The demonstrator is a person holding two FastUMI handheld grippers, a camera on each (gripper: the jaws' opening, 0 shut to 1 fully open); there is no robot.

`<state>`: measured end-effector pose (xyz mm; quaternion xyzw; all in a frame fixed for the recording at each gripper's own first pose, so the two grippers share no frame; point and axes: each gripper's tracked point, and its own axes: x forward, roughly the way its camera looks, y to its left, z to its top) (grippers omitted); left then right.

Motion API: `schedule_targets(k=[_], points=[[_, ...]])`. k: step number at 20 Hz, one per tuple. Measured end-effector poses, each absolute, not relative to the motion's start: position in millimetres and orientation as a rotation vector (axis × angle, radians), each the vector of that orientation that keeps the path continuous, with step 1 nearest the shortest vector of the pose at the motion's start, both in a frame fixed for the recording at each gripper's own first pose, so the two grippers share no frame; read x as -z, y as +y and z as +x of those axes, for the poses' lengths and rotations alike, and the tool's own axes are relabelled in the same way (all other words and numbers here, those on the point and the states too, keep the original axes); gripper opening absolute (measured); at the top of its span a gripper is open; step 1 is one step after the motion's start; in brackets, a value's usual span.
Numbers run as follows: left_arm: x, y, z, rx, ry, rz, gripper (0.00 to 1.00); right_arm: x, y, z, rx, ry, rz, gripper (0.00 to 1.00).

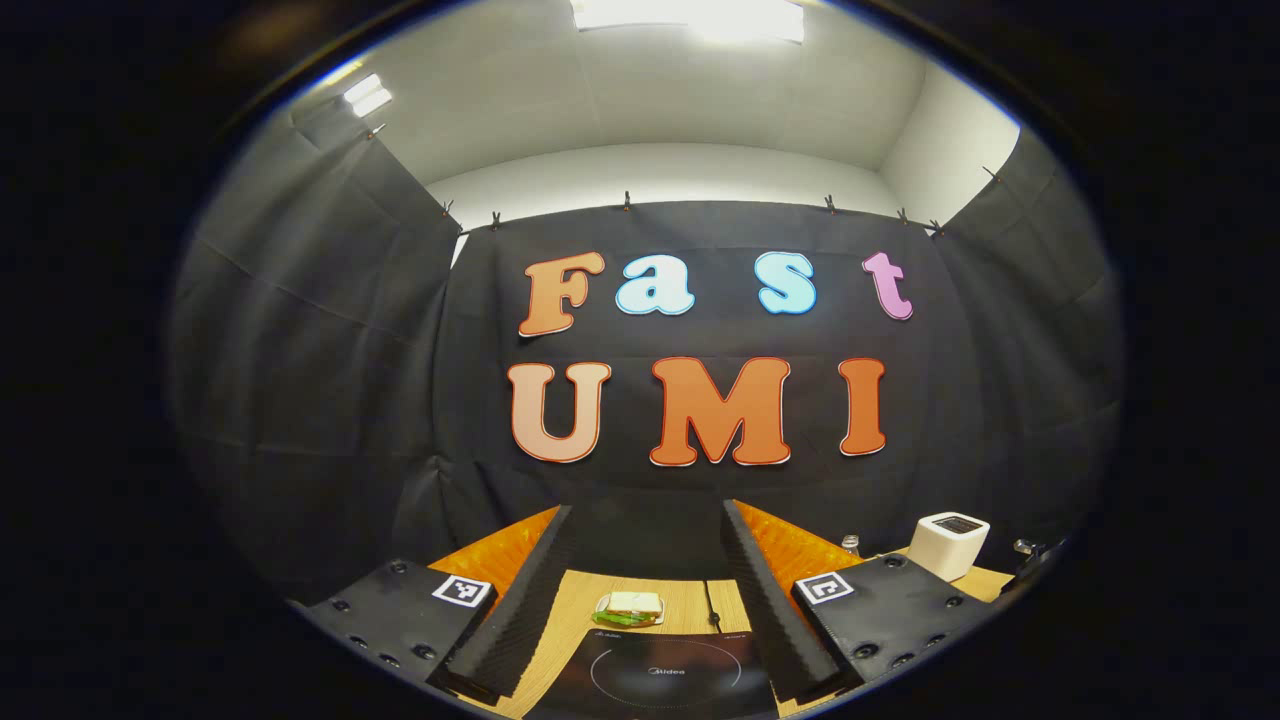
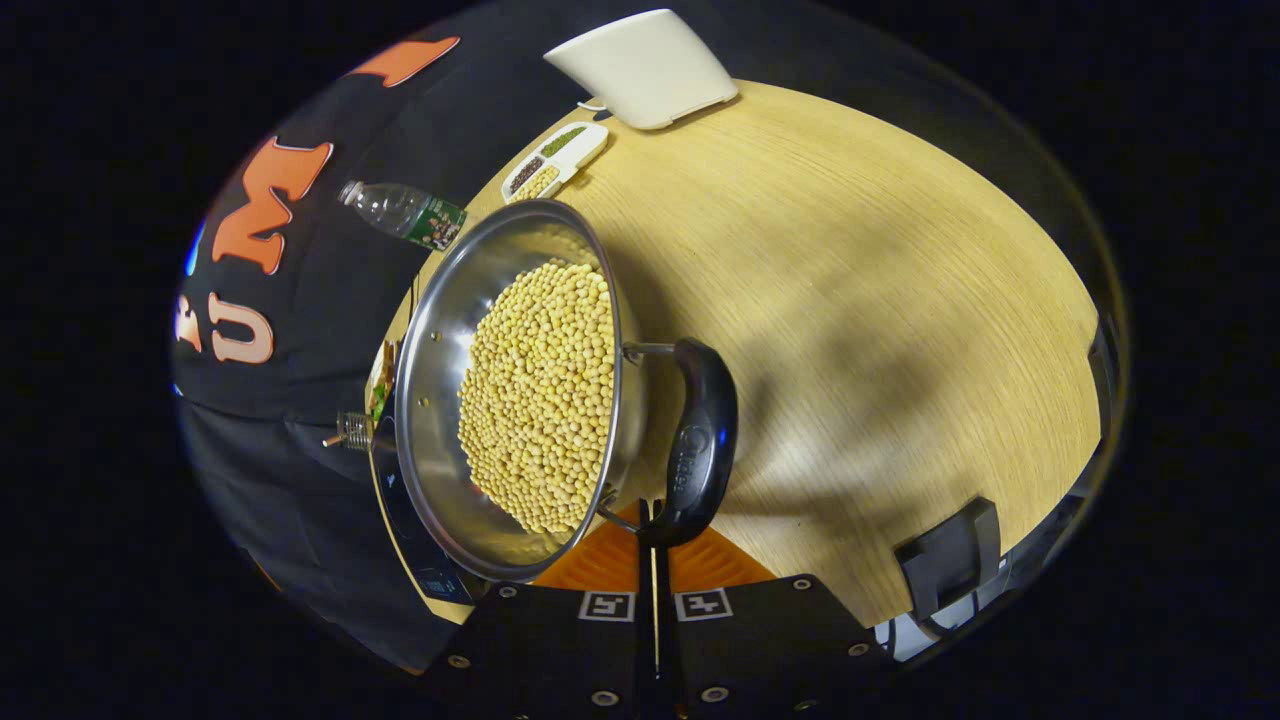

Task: First push the handle of the pot to place it horizontally, then grasp the pot with both hands and set it on the induction cooktop.

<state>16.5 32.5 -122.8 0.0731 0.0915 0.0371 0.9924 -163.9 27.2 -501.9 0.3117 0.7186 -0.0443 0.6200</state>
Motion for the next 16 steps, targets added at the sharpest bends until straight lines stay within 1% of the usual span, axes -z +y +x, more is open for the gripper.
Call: schedule_targets(k=[6,7,8,11,12,13,14,16], points=[[131.7,43.0,16.3,-0.090,0.200,0.160,0.95,513.5,9.3,-144.1,0.123,1.634,0.661,0.01],[132.9,47.4,17.1,-0.100,0.205,0.167,0.93,515.4,6.4,-140.1,0.131,1.631,0.650,0.01],[132.3,51.0,15.9,-0.108,0.207,0.171,0.97,515.1,3.2,-136.4,0.141,1.627,0.644,0.00],[132.8,56.8,15.2,-0.119,0.206,0.170,0.95,520.2,-2.8,-126.5,0.170,1.609,0.632,0.00],[134.6,58.4,15.0,-0.120,0.209,0.170,0.93,520.8,-4.1,-124.8,0.173,1.611,0.630,0.01],[137.8,59.1,16.3,-0.122,0.216,0.170,0.93,521.9,-5.7,-121.1,0.178,1.606,0.630,0.01],[139.7,58.1,16.7,-0.123,0.223,0.169,0.95,522.7,-8.2,-117.3,0.183,1.601,0.632,0.01],[144.2,55.6,17.9,-0.118,0.234,0.169,0.95,524.3,-16.4,-108.5,0.197,1.584,0.621,0.01]])
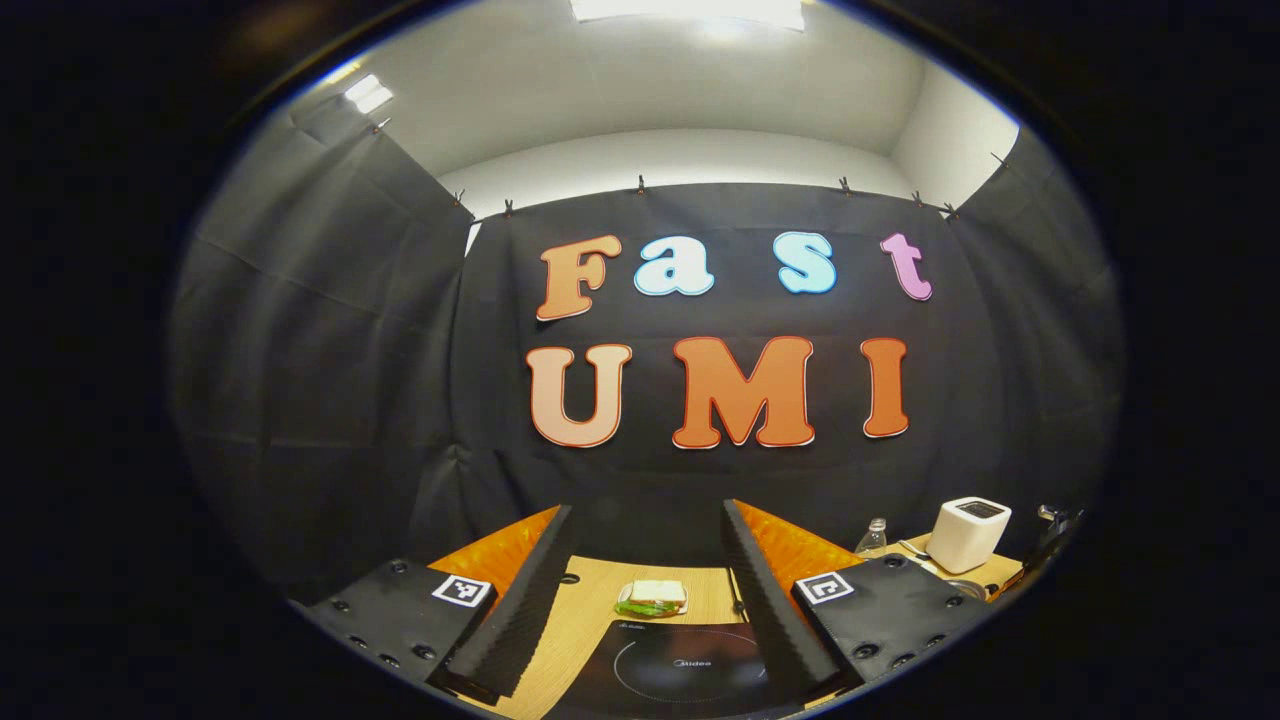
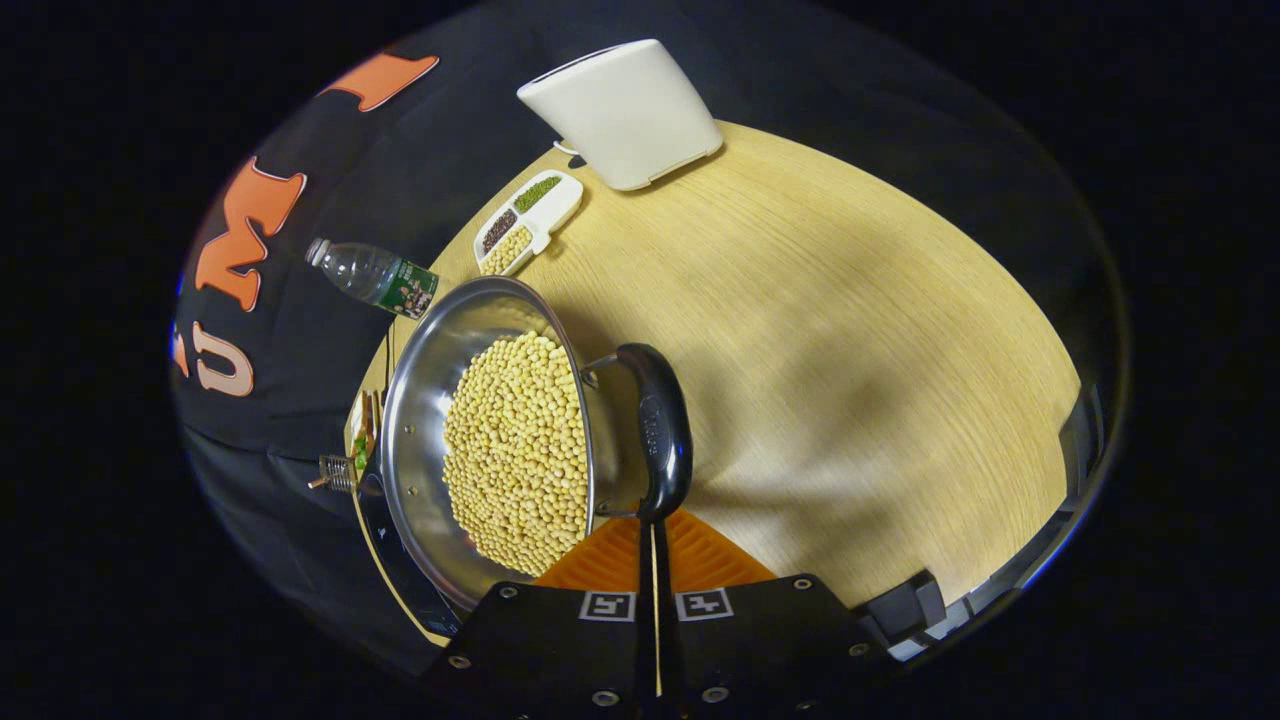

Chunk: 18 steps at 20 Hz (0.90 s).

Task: First push the handle of the pot to place it horizontally, then grasp the pot with both hands and set it on the induction cooktop.

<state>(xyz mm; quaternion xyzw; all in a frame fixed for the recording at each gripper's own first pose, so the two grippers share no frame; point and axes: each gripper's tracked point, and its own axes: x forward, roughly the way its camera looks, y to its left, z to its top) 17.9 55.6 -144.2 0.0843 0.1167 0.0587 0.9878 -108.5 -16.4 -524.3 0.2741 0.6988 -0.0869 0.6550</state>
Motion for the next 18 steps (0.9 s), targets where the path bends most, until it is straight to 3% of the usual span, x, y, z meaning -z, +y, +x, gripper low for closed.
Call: schedule_targets(k=[18], points=[[201.3,8.5,24.0,-0.017,0.341,0.218,0.97,555.7,-50.8,-30.3,0.237,1.513,0.442,0.01]])
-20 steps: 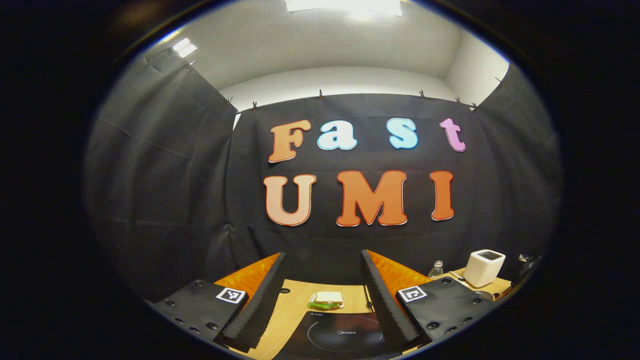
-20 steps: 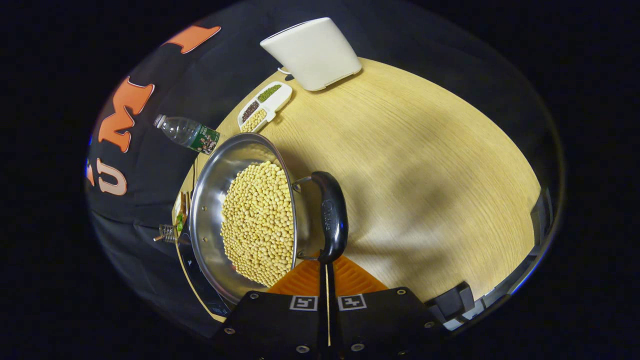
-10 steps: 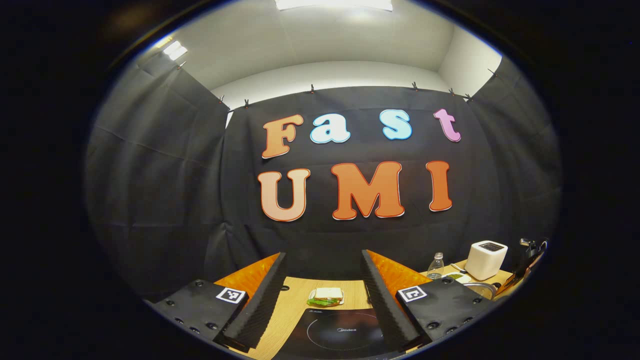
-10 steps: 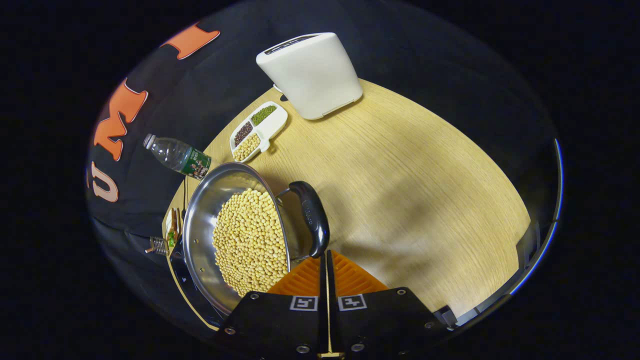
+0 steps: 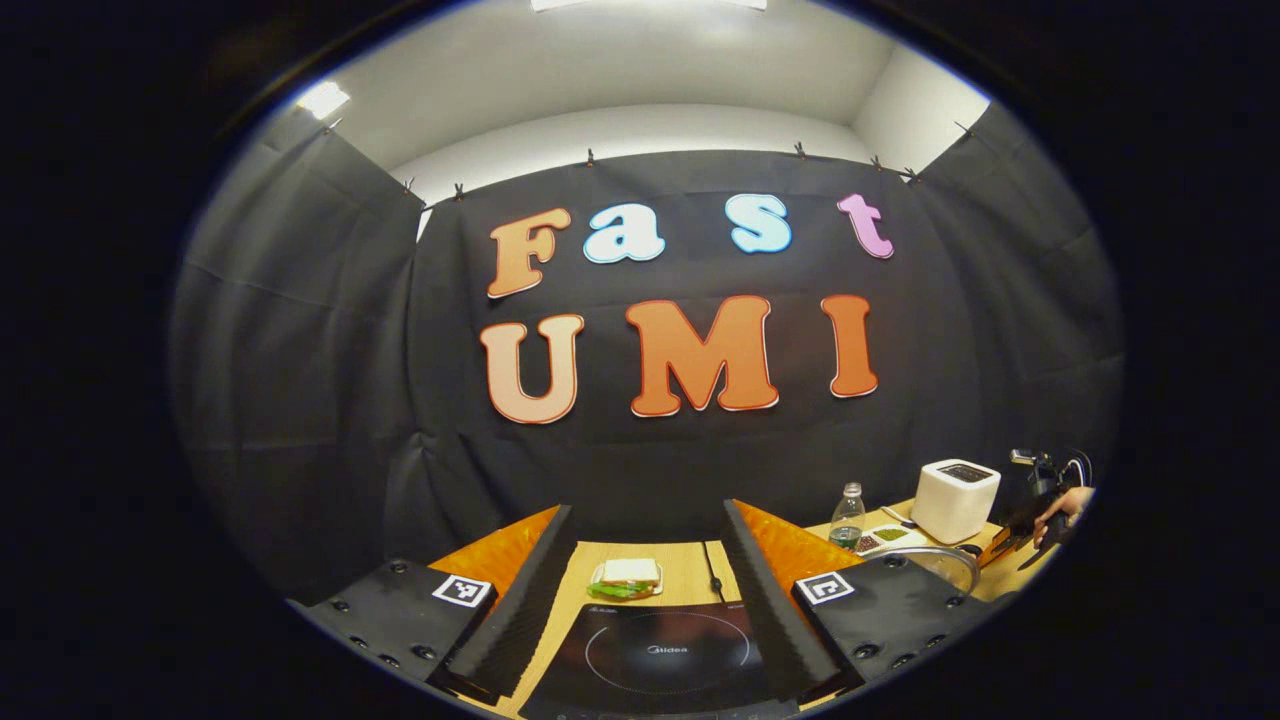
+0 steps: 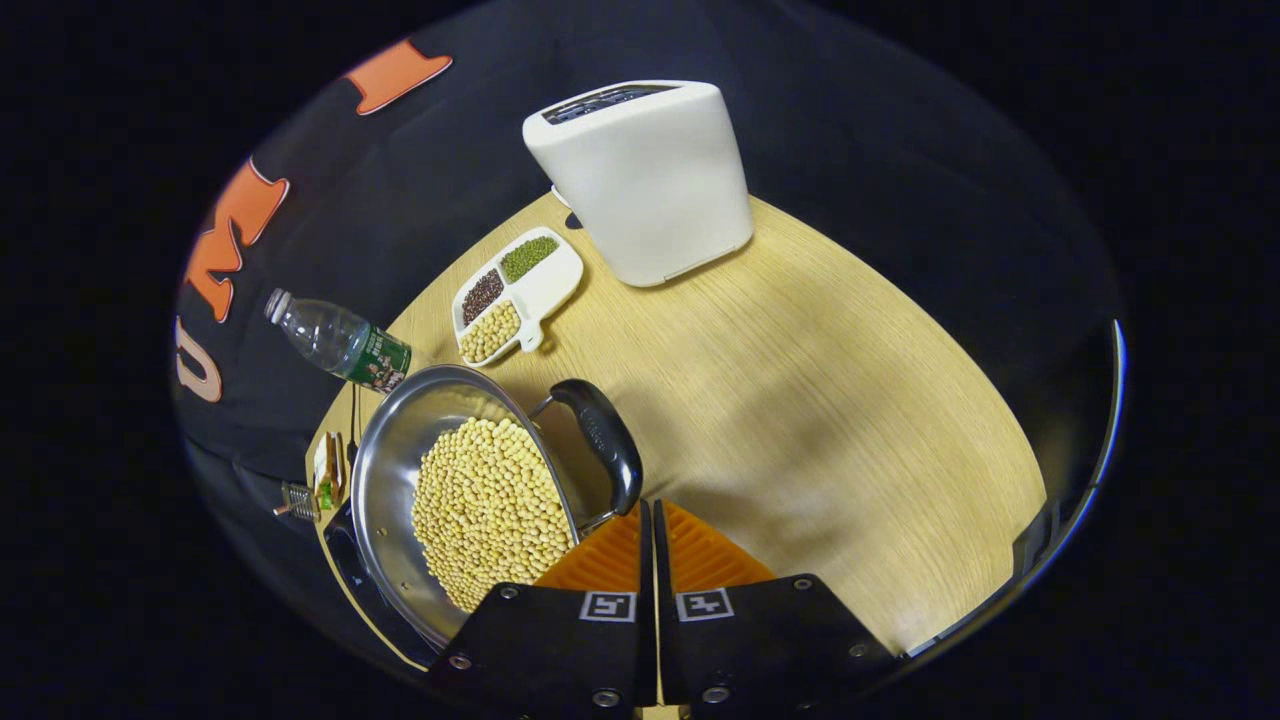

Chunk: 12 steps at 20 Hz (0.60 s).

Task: First push the handle of the pot to place it horizontally, then grasp the pot with both hands and set it on the induction cooktop.

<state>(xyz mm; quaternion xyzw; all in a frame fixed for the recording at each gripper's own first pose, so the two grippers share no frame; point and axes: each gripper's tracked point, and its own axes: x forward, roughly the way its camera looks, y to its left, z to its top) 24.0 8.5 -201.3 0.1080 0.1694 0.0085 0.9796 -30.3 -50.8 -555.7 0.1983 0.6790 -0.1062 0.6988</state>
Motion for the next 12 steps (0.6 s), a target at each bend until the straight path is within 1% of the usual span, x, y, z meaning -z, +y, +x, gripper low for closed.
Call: schedule_targets(k=[4,5,8,9,10,11,12], points=[[245.8,-18.7,21.8,0.049,0.464,0.171,0.98,535.3,-54.0,-28.4,0.186,1.472,0.410,0.01],[260.7,-28.7,19.3,0.070,0.514,0.153,0.98,529.2,-55.1,-26.6,0.171,1.455,0.392,0.06],[298.3,-59.5,15.8,0.127,0.646,0.136,0.96,502.9,-47.9,-23.1,0.081,1.414,0.353,0.12],[307.8,-71.3,14.9,0.150,0.681,0.133,0.96,494.8,-46.3,-16.8,0.051,1.387,0.326,0.17],[317.6,-83.8,17.7,0.171,0.709,0.130,0.93,485.6,-44.3,-11.1,0.022,1.359,0.299,0.19],[325.8,-93.6,18.2,0.187,0.735,0.129,0.98,476.3,-42.7,-5.0,-0.004,1.329,0.272,0.29],[335.9,-101.3,17.0,0.200,0.762,0.134,0.98,470.9,-40.8,0.8,-0.025,1.305,0.249,0.33]])
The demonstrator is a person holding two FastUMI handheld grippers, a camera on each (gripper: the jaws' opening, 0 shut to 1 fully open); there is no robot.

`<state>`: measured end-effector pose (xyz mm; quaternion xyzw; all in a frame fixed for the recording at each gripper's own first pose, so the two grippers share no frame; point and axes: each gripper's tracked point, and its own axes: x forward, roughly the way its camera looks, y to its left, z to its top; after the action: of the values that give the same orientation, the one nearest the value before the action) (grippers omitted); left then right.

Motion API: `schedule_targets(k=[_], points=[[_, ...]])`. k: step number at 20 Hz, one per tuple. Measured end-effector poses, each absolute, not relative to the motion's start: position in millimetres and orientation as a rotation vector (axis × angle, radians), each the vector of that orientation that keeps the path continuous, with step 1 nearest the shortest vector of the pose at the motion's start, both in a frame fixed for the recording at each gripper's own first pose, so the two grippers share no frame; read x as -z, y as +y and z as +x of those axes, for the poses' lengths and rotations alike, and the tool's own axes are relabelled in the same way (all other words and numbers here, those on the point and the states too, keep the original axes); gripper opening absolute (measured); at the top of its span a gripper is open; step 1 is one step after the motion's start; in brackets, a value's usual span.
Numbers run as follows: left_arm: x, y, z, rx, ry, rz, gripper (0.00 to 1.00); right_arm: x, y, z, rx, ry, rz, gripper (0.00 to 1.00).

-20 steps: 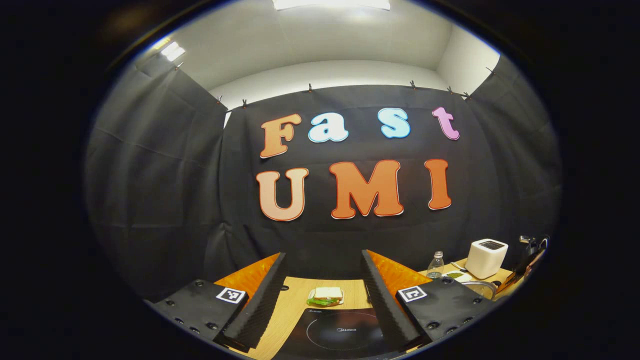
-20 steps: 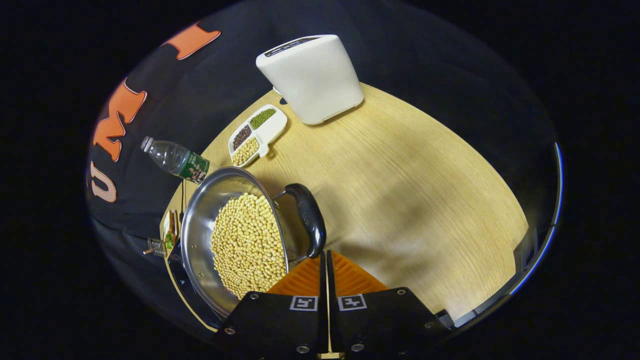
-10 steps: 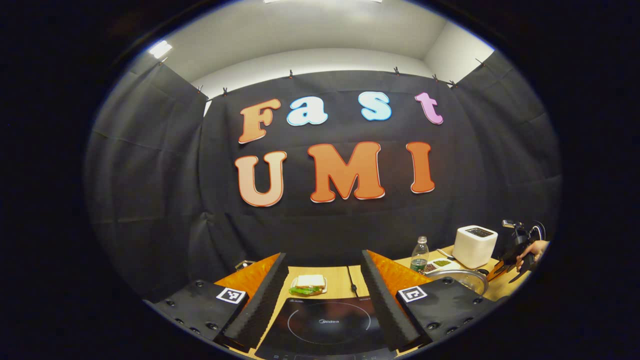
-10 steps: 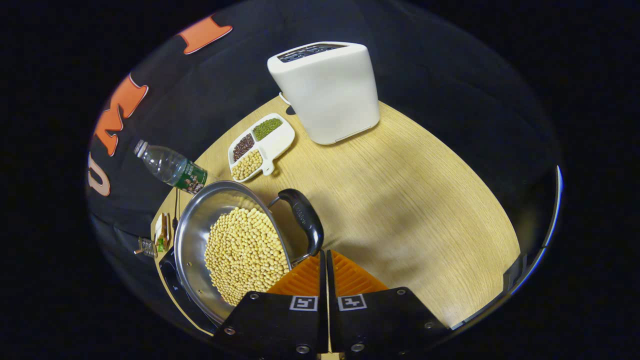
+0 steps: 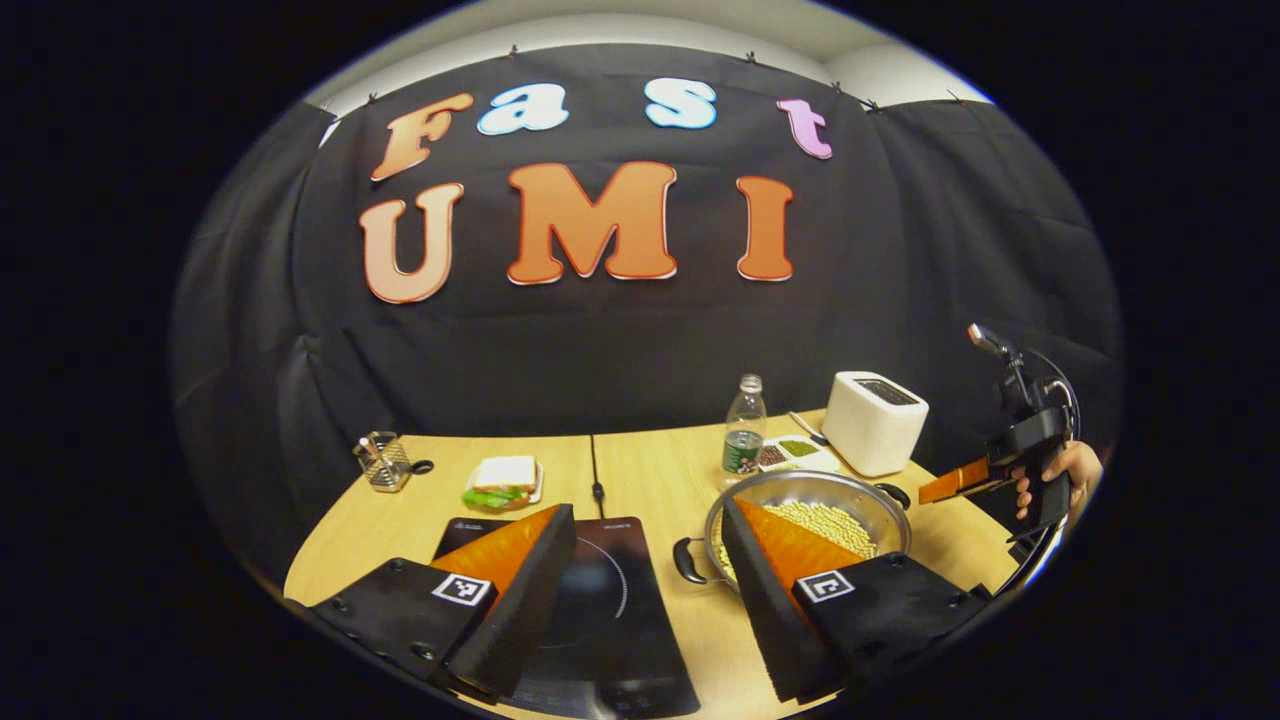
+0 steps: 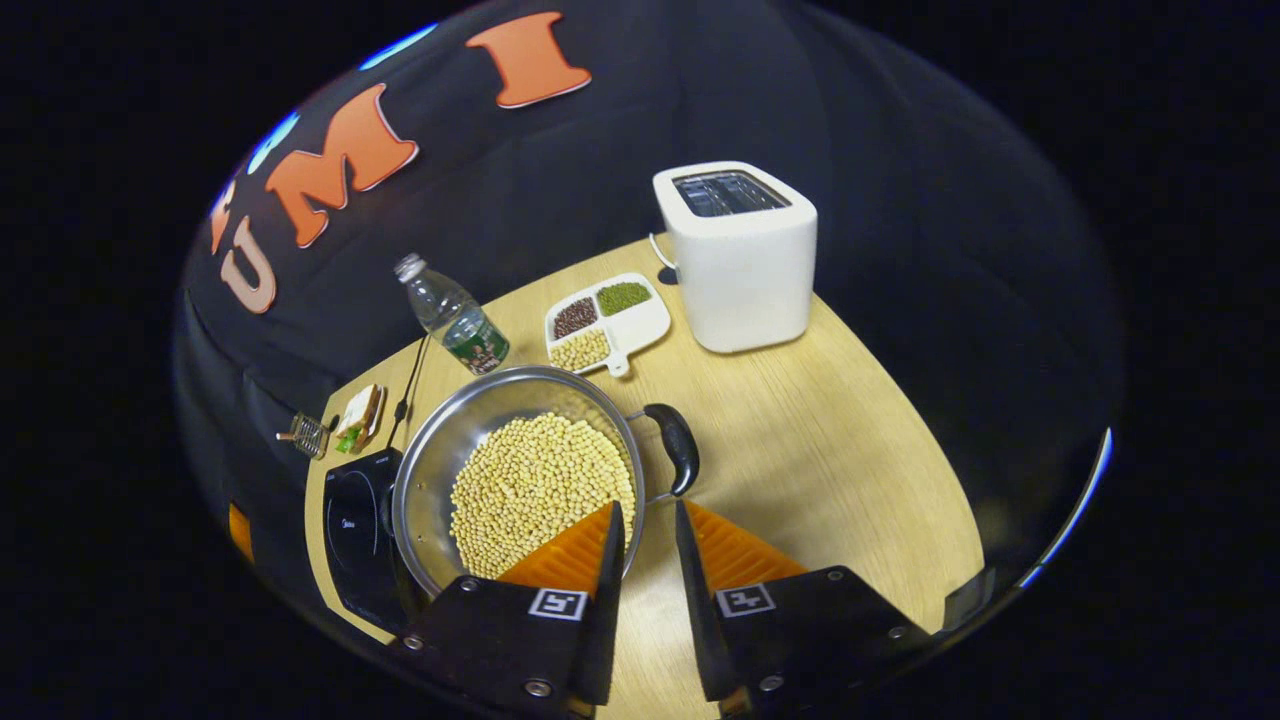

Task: First push the handle of the pot to place it horizontally, then grasp the pot with both hands and set it on the induction cooktop.

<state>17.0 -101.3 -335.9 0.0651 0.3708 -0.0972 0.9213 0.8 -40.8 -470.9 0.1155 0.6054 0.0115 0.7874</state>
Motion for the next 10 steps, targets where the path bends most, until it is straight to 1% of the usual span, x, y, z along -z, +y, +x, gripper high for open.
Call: schedule_targets(k=[1,2,3,4,5,6,7,8,9,10], points=[[345.3,-107.8,16.8,0.205,0.790,0.141,0.93,465.7,-38.2,5.2,-0.044,1.287,0.229,0.41],[356.3,-113.7,15.7,0.214,0.816,0.145,0.96,463.9,-35.9,8.1,-0.060,1.278,0.210,0.46],[366.6,-119.6,15.4,0.219,0.846,0.149,0.95,463.6,-34.3,8.3,-0.071,1.275,0.191,0.56],[377.1,-123.6,14.1,0.223,0.872,0.149,0.96,466.6,-31.4,7.6,-0.086,1.269,0.170,0.59],[387.0,-128.2,16.6,0.225,0.898,0.142,0.93,471.2,-31.1,9.0,-0.097,1.263,0.149,0.68],[397.7,-132.2,17.9,0.227,0.926,0.131,0.96,470.9,-33.2,11.2,-0.103,1.252,0.125,0.71],[409.4,-136.8,19.0,0.229,0.956,0.119,0.92,474.6,-35.8,12.5,-0.103,1.247,0.100,0.78],[420.9,-138.7,16.9,0.225,0.994,0.113,0.95,475.3,-40.1,11.6,-0.097,1.246,0.080,0.80],[434.8,-139.7,14.7,0.224,1.035,0.110,0.92,478.8,-42.0,12.8,-0.097,1.245,0.065,0.83],[450.9,-141.0,10.4,0.222,1.085,0.102,0.96,481.5,-43.6,14.2,-0.097,1.242,0.056,0.83]])
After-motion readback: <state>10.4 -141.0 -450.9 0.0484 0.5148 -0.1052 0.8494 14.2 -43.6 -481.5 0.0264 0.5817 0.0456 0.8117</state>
